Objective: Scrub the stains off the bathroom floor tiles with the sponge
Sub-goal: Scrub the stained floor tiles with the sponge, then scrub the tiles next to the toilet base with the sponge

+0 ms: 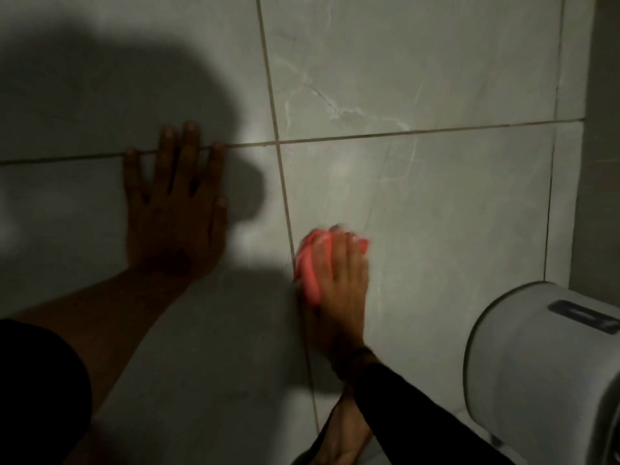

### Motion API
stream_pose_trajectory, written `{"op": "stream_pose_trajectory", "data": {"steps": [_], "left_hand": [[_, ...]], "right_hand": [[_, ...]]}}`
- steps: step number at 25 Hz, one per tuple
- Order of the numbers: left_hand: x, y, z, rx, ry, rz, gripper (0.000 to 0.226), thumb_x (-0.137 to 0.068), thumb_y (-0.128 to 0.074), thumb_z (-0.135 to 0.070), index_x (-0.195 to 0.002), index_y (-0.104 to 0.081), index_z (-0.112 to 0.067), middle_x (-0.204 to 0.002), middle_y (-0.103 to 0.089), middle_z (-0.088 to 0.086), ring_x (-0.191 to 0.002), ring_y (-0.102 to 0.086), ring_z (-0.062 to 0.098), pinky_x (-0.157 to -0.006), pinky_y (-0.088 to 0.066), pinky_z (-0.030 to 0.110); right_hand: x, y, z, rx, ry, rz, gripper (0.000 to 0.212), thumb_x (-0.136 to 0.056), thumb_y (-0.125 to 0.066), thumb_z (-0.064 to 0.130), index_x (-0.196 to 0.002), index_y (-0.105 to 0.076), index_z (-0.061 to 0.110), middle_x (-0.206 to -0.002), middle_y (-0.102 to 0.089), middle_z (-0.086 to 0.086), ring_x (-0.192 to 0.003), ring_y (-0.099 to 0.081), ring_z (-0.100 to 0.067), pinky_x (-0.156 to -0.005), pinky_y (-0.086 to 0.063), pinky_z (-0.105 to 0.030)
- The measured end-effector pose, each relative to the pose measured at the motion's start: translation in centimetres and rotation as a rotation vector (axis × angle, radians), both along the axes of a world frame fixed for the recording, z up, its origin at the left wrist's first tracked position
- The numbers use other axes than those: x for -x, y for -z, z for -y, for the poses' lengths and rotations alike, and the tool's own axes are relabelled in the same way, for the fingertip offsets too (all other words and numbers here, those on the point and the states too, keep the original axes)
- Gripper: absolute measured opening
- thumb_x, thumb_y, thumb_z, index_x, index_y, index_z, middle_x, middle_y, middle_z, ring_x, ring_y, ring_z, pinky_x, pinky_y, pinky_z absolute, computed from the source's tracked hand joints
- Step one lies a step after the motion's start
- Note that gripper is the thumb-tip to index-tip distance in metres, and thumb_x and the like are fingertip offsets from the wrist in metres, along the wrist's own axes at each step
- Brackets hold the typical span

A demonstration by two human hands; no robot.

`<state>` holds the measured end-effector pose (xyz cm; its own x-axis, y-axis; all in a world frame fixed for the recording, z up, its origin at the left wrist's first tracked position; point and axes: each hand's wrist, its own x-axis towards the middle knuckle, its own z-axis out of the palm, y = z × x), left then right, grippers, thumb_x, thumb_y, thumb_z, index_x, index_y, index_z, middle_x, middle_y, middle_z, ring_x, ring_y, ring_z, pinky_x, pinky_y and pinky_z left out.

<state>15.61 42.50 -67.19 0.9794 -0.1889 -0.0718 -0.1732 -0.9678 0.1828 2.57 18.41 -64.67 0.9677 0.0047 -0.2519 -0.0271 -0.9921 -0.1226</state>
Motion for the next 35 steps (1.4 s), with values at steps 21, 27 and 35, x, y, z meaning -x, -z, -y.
{"op": "stream_pose_trajectory", "data": {"steps": [21,27,35], "left_hand": [[5.4,-21.8,9.0,0.522,-0.036,-1.13,0.073,-0.099,-0.063,-0.056,-0.161,-0.051,-0.018,-0.169,-0.048,0.004,-0.15,-0.043,0.007,-0.124,-0.027,0.021],[10.2,-34.8,24.0,0.833,-0.078,-1.411,0.059,-0.051,-0.103,-0.052,-0.105,-0.085,-0.038,-0.109,-0.086,0.004,-0.102,-0.083,0.022,-0.087,-0.067,0.046],[14.6,-43.2,47.9,0.471,0.386,-1.132,0.044,-0.082,-0.08,-0.034,-0.123,-0.074,-0.021,-0.111,-0.074,-0.002,-0.107,-0.071,0.024,-0.088,-0.05,0.027]], "right_hand": [[5.5,-23.7,0.1,-0.708,1.062,-0.37,0.044,-0.092,-0.056,0.074,-0.127,-0.057,0.048,-0.11,-0.08,0.005,-0.109,-0.077,-0.029,-0.102,-0.061,-0.05],[7.5,-38.3,12.1,-1.358,1.607,0.069,0.02,-0.105,-0.065,0.006,-0.122,-0.075,0.008,-0.109,-0.086,-0.018,-0.093,-0.084,-0.024,-0.07,-0.072,-0.041],[16.6,-42.9,30.8,-1.247,1.933,0.328,0.041,-0.103,-0.044,-0.01,-0.123,-0.073,0.011,-0.102,-0.084,-0.007,-0.095,-0.08,-0.027,-0.081,-0.07,-0.037]]}}
